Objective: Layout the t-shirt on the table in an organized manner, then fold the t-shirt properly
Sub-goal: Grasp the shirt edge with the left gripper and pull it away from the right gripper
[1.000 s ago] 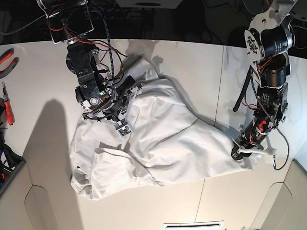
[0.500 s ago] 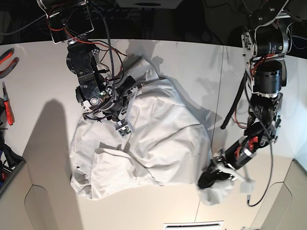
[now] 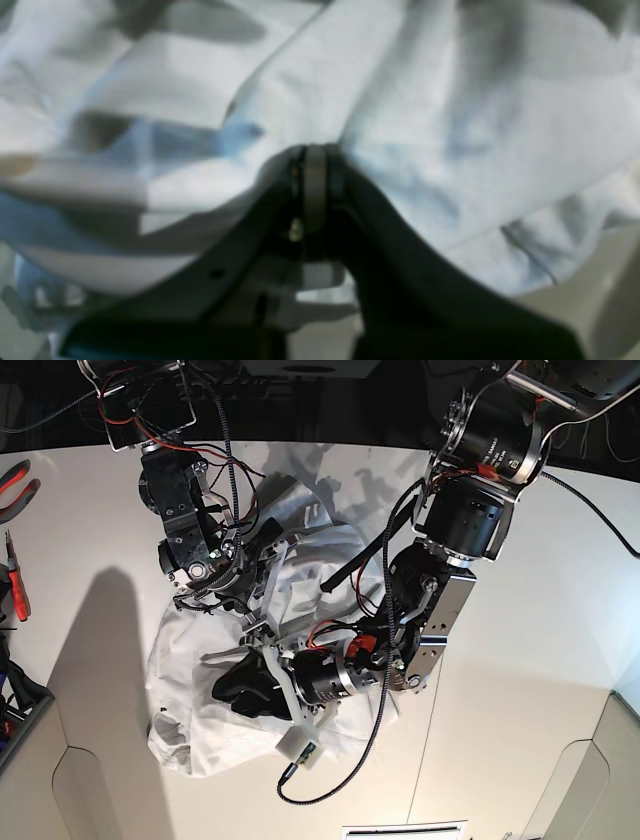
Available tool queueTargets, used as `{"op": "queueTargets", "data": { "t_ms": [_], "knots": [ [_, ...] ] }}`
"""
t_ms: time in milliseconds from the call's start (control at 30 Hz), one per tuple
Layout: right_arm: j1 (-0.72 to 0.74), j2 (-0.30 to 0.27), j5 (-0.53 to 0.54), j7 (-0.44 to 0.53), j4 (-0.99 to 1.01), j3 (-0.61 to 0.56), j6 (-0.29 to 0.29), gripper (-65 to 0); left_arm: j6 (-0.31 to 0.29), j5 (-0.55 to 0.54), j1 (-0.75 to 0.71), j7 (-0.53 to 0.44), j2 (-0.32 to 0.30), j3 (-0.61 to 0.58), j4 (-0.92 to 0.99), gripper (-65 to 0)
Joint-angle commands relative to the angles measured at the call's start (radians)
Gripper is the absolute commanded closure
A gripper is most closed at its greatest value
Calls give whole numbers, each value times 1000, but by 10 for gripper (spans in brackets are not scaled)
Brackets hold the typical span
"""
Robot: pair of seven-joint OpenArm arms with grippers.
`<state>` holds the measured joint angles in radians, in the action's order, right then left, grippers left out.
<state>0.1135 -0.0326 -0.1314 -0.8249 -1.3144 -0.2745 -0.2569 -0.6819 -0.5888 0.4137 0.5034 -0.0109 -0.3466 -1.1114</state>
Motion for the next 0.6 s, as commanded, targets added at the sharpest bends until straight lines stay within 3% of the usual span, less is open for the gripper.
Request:
{"op": "queueTargets", "data": {
  "t_ms": [0, 133, 267, 300, 400, 567],
  "knots": [
    [-4, 0, -8, -39, 9, 1, 0, 0, -16, -23, 39, -23, -6, 12, -41, -287],
    [-3, 0, -7, -39, 9, 1, 0, 0, -16, -10, 41, -20, -53, 58, -161, -286],
    [-4, 0, -8, -39, 9, 1, 0, 0, -16, 183, 70, -55, -121, 93, -184, -287],
    [-3, 0, -7, -39, 9, 1, 0, 0, 10, 225, 79, -85, -142, 93, -170, -287],
    [-3, 0, -8, -39, 9, 1, 0, 0, 129, 280, 117, -137, -191, 93, -75, -287],
    [-3, 0, -7, -39, 9, 1, 0, 0, 147, 231, 213, -170, -204, 93, 217, -287]
  ]
}}
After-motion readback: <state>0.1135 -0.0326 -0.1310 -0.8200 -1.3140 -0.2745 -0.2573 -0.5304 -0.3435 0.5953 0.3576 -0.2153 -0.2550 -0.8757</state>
